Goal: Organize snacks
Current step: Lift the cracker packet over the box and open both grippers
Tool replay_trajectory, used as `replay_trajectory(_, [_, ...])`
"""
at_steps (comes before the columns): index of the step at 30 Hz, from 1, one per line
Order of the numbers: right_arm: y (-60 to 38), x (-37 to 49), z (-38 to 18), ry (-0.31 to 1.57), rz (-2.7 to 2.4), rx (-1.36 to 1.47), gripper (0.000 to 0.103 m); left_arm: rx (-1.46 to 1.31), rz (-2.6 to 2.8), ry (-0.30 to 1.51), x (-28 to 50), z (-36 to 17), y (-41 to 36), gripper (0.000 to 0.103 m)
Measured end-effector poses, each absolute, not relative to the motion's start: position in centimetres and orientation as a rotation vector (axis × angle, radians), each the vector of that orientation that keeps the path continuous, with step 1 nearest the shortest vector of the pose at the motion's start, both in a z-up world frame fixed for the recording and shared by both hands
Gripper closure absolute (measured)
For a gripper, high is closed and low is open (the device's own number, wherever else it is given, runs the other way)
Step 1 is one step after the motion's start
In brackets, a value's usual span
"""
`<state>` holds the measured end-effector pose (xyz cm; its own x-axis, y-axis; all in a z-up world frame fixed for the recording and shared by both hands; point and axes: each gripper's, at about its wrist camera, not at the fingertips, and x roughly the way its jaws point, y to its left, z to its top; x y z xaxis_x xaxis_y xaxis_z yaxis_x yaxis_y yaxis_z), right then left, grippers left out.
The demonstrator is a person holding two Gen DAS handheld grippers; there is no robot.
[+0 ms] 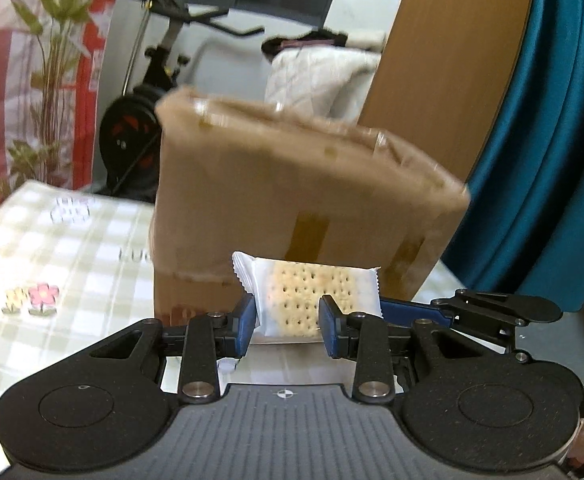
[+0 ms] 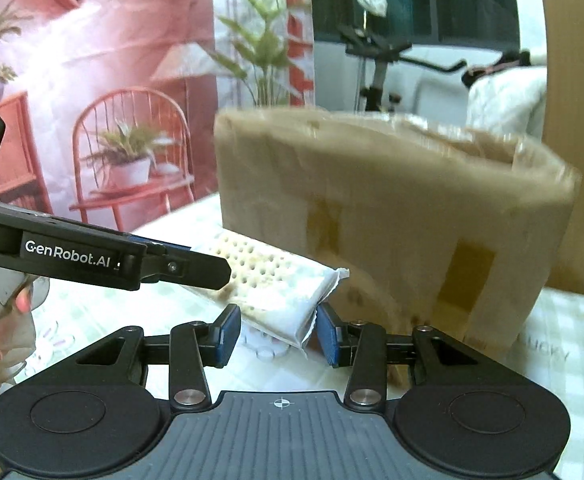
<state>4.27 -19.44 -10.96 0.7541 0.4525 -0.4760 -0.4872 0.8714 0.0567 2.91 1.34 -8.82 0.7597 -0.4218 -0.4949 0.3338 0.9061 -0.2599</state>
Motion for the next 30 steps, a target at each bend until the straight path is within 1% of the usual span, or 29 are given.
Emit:
replay_trajectory(10, [-21.4, 7.2, -4.2, 0.346, 0.479, -0.066, 0.064, -0.113, -0.466, 0.452, 5.8, -3.9, -0.9, 0.067])
replay_trajectory(13, [-22.4, 9.3, -2.4, 0.326, 0.465, -0.08, 0.064, -0.102, -0.487, 0.433, 8.0, -2.5, -1.6, 0.067])
replay_trajectory(16, [-23.1, 12.1, -1.4, 0.339, 0.45, -0.072, 0.064, -0.119, -0.504, 0.457, 10.9, -1.8, -2.3, 0.067])
replay_trajectory(20, [-23.8, 16.1, -1.7, 0.391, 0.433, -0.06, 0.064, -0.107, -0.512, 0.518, 15.2, -2.4, -3.5, 0.067])
replay_trajectory(23, [-23.5, 18.3, -2.9, 0.449, 0.42, -0.064, 0.065, -0.105, -0.501, 0.572, 17.6, -3.6, -3.7, 0.067])
replay_trajectory(30, [-21.8, 20.3, -5.6, 0.564, 0.414, -0.067, 0.064, -0.085, -0.456, 0.645, 19.7, -5.5, -4.0, 0.067])
